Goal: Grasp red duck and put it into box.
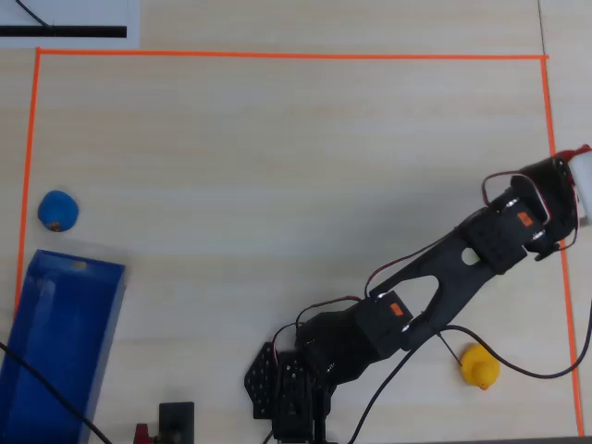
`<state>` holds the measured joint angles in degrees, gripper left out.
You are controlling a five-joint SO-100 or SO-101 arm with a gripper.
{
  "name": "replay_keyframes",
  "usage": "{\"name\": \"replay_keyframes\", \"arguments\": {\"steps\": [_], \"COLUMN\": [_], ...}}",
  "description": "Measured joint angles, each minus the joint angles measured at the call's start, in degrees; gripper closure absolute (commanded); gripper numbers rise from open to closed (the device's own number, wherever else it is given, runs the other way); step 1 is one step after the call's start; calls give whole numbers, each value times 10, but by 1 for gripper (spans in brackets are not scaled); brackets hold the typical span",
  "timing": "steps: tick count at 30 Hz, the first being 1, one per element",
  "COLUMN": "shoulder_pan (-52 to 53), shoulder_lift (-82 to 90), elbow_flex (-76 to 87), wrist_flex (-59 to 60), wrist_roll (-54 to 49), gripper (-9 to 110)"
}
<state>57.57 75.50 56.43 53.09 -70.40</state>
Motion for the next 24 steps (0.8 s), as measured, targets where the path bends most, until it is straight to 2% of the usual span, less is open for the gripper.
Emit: {"name": "replay_keyframes", "arguments": {"steps": [7,16,24], "shoulder_pan": [-175,-421,-626], "shoulder_lift": [244,535,628], "elbow_flex": [169,398,467], "wrist_flex": [137,255,354], "wrist_roll": [55,148,272], "gripper": [101,101,101]}}
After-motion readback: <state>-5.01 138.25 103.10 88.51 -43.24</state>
